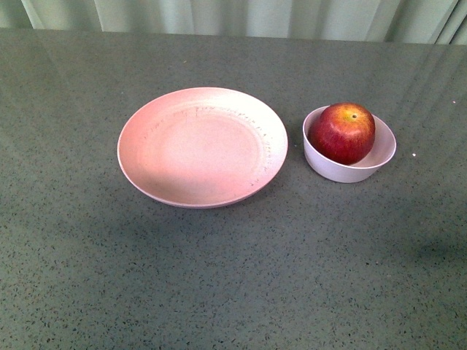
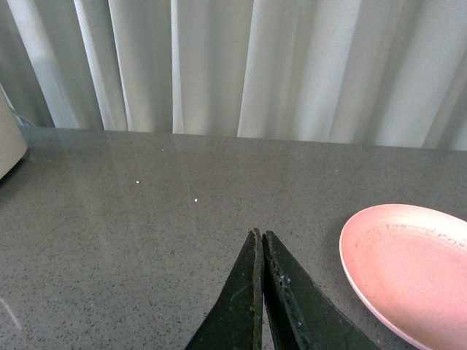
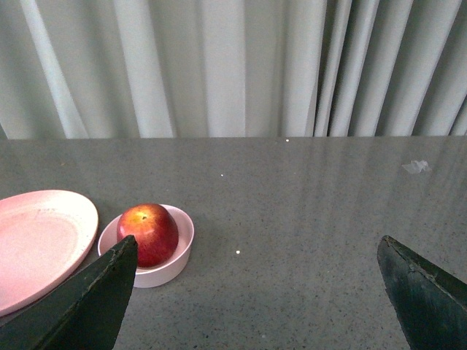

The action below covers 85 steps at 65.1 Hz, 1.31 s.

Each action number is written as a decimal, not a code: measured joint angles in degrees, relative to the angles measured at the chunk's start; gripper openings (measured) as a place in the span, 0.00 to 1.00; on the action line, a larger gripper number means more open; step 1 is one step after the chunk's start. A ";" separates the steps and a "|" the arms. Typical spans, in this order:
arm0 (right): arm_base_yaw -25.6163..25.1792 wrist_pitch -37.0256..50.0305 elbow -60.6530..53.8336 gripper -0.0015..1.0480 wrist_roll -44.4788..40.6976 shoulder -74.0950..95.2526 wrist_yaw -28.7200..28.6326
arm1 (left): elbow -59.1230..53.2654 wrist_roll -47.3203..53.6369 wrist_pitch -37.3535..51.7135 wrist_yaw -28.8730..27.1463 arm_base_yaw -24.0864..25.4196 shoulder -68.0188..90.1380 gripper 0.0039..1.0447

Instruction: Move apple from plate to bowl

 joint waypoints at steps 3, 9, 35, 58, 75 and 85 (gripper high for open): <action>0.00 0.00 0.00 0.91 0.00 0.00 0.02 | 0.00 0.00 -1.86 -0.02 0.02 -2.14 0.01; 0.00 0.00 0.00 0.91 0.00 0.00 0.02 | -0.02 0.00 -5.01 0.00 0.02 -5.64 0.01; 0.00 0.00 0.00 0.91 0.00 0.00 0.02 | -0.04 0.00 -16.68 0.02 0.04 -18.05 0.01; 0.00 0.00 0.00 0.91 0.00 0.00 0.02 | -0.04 0.00 -23.78 0.02 0.04 -25.22 0.01; 0.00 0.00 0.00 0.91 0.00 0.02 0.02 | -0.02 0.02 -36.54 0.02 0.04 -36.17 0.01; 0.00 0.00 0.00 0.91 0.00 0.00 0.02 | -0.02 0.02 -37.44 0.00 0.09 -37.88 0.01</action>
